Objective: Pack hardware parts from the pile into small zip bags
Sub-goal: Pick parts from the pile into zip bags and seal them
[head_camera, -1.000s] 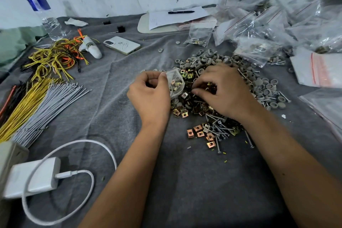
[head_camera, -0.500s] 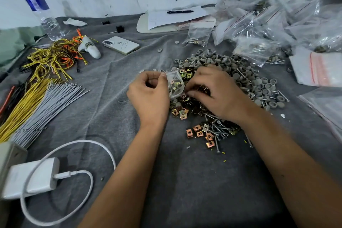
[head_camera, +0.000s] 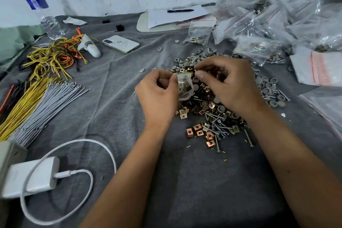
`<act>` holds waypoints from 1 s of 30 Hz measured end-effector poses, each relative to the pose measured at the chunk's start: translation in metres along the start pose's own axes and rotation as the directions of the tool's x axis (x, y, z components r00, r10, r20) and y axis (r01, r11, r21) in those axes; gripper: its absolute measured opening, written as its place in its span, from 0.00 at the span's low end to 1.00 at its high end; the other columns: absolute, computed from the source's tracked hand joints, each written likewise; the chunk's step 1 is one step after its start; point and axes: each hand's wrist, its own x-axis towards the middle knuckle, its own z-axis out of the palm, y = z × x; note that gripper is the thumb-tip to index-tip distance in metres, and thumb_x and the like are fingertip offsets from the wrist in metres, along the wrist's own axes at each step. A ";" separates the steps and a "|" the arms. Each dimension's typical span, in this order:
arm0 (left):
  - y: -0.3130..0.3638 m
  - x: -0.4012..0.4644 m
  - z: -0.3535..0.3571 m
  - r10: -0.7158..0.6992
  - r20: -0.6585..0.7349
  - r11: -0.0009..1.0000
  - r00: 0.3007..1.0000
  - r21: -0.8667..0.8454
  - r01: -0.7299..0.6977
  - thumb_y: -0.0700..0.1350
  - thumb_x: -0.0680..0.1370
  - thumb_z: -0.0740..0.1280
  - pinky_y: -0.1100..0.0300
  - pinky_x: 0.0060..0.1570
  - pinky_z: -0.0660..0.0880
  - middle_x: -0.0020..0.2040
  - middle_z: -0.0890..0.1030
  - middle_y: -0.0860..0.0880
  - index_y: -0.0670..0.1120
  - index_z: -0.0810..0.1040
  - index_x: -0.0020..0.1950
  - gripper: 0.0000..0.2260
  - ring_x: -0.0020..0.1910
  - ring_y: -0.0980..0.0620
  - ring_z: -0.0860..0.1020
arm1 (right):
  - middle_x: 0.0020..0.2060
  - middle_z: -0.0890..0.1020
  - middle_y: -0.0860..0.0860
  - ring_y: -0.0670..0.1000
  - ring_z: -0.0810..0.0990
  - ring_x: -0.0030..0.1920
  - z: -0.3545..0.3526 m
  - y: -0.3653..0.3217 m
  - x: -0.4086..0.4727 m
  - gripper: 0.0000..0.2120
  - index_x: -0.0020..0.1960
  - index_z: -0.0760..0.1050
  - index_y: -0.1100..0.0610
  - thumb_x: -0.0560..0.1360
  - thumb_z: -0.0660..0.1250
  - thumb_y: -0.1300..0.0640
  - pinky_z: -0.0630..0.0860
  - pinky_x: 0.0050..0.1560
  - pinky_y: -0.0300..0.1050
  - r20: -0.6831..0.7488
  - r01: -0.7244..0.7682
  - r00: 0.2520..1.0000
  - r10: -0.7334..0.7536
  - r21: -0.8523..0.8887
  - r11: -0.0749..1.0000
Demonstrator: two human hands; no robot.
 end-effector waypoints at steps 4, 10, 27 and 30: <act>0.001 0.000 -0.001 -0.003 -0.019 1.000 1.000 0.007 0.004 0.41 0.77 0.74 0.61 0.34 0.75 0.29 0.78 0.55 0.52 0.83 0.40 0.07 0.29 0.61 0.75 | 0.40 0.85 0.43 0.42 0.82 0.39 -0.016 0.006 0.002 0.04 0.50 0.85 0.53 0.77 0.75 0.54 0.76 0.39 0.35 0.057 -0.061 0.996 0.061 -0.014 0.998; 0.003 -0.001 0.000 -0.010 -0.011 1.000 1.000 0.021 0.011 0.41 0.77 0.74 0.62 0.34 0.73 0.30 0.79 0.54 0.48 0.84 0.43 0.04 0.29 0.60 0.75 | 0.40 0.82 0.41 0.41 0.80 0.44 -0.041 0.014 0.006 0.03 0.43 0.85 0.49 0.72 0.79 0.53 0.75 0.43 0.32 0.336 -0.057 0.933 0.128 -0.216 0.975; 0.003 -0.002 0.000 0.005 -0.004 1.000 1.000 0.024 -0.005 0.40 0.78 0.73 0.66 0.33 0.73 0.30 0.79 0.55 0.46 0.84 0.44 0.03 0.29 0.62 0.76 | 0.48 0.73 0.43 0.49 0.68 0.55 -0.042 0.018 0.007 0.07 0.40 0.83 0.42 0.67 0.80 0.45 0.66 0.60 0.51 0.472 -0.070 0.843 0.258 -0.379 0.923; 0.002 -0.002 0.001 0.007 0.010 1.000 1.000 0.029 -0.008 0.41 0.77 0.74 0.64 0.34 0.74 0.31 0.80 0.54 0.47 0.84 0.44 0.03 0.30 0.61 0.76 | 0.48 0.75 0.45 0.49 0.72 0.55 -0.039 0.012 0.008 0.06 0.42 0.83 0.45 0.69 0.78 0.46 0.71 0.60 0.52 0.420 -0.101 0.887 0.190 -0.224 0.969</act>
